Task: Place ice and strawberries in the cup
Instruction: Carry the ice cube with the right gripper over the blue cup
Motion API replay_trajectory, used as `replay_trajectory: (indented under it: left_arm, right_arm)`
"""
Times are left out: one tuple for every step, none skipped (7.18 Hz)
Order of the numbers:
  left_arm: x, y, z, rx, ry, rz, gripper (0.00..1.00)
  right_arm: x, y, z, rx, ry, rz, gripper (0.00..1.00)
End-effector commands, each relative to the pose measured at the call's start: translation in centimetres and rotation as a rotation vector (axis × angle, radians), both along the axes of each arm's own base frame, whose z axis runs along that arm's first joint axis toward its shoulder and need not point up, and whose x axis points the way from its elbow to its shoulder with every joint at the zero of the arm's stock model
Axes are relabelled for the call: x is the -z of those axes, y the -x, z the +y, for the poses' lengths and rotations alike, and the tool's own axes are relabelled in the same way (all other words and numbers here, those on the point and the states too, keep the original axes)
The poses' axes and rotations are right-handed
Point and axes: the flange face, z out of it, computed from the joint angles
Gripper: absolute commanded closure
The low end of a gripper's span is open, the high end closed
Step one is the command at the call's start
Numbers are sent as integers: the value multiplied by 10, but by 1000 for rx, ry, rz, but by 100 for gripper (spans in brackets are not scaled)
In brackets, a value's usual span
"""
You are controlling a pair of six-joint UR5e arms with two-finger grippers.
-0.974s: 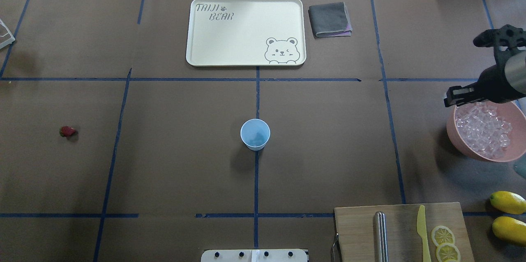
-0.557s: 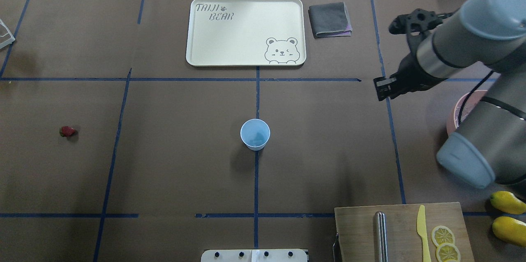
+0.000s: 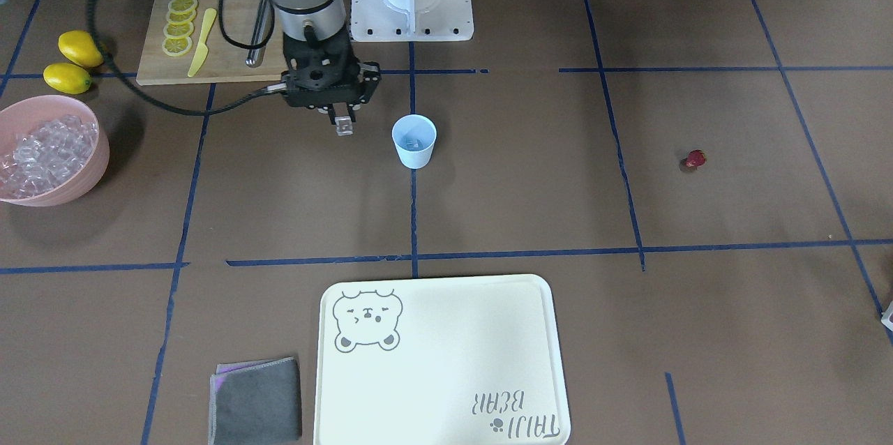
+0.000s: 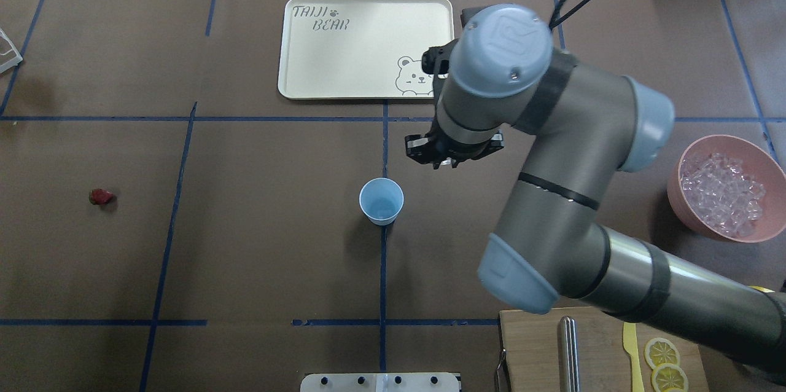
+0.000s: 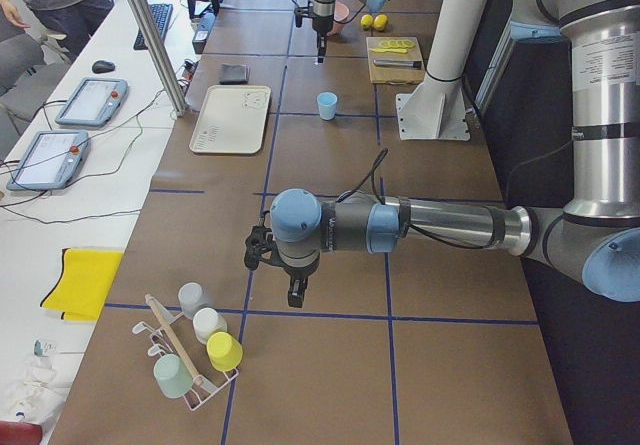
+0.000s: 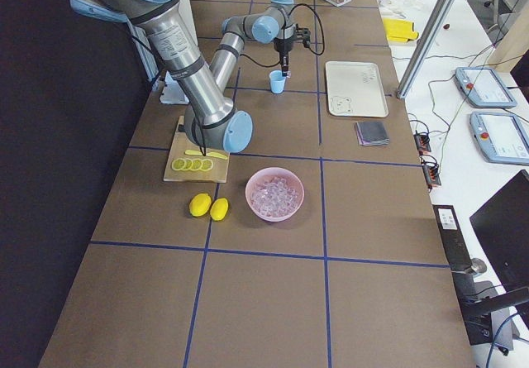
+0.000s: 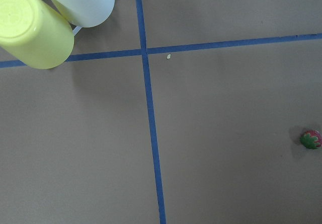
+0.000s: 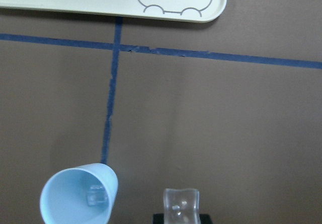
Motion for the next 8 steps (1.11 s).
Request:
replay_trajectory:
  left_arm:
    - [-3,-1,0,-1,5,0,0]
    - [-1,-1,0,-1,0,0,0]
    - [0,-1,0,-1,0,0,0]
    - [0,-1,0,-1,0,0,0]
    - [0,-1,0,-1,0,0,0]
    - [0,-1,0,-1,0,0,0]
    - [0,-1,0,-1,-1,0,0]
    - [0,-1,0,-1,-1,0,0]
  right_arm:
    - [18,69,26,-28,-6,26,96]
    - [14,85,31,-31,-4,19,95]
    - [11,87,32,-26,-4,24,87]
    - [9,88,32,-26,-2,26,46]
    - [9,89,34,-23,-3,25,4]
    - [6,90,34,-21,1,30,1]
    - [7,88,35,-18,1,26,1]
    - [7,81,28,-25,-2,25,1]
